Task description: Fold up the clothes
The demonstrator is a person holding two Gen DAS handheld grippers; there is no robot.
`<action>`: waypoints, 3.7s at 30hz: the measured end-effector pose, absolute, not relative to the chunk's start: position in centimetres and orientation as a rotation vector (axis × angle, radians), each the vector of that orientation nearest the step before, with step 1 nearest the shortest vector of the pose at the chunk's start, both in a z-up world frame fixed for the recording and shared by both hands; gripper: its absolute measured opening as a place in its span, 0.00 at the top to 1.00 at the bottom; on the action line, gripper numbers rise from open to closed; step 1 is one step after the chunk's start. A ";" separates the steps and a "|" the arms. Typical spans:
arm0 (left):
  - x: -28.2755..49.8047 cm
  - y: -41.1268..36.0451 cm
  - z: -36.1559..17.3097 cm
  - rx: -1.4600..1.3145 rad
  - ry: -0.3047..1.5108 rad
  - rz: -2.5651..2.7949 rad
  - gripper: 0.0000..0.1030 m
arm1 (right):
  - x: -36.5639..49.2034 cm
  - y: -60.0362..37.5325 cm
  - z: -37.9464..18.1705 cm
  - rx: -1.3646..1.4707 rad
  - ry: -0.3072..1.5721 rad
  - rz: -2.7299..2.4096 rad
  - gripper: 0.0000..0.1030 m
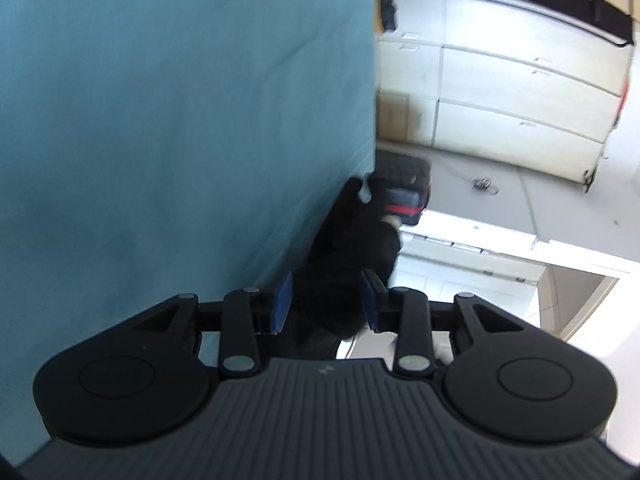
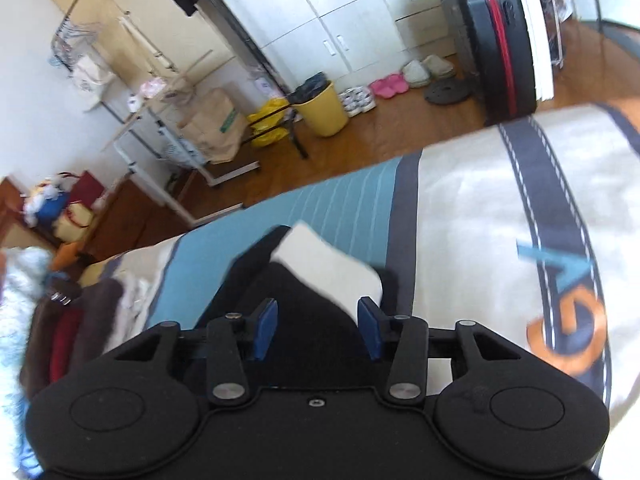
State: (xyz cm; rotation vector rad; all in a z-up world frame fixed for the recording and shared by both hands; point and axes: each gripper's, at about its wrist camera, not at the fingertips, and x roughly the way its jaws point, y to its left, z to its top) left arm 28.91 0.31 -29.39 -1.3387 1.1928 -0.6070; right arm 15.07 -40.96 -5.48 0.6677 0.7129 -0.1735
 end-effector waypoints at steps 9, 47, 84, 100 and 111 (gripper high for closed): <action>28.4 -3.3 -20.9 -0.815 0.978 -0.764 0.44 | 6.9 -41.2 -10.5 0.632 0.899 -0.203 0.38; 22.9 -7.6 -16.4 -0.207 0.856 -0.885 0.69 | 1.5 -40.0 -8.2 0.726 0.752 -0.030 0.29; 19.4 -12.7 -17.5 -0.162 0.963 -1.009 0.28 | 10.8 -35.3 -11.4 1.150 0.731 0.297 0.80; 24.6 -5.8 -22.8 -0.784 1.191 -0.885 0.62 | 8.6 -38.1 -10.4 0.766 0.656 0.042 0.47; 23.2 -7.0 -19.2 -0.270 1.219 -0.870 0.63 | 11.0 -36.2 -13.3 0.455 0.696 -0.151 0.78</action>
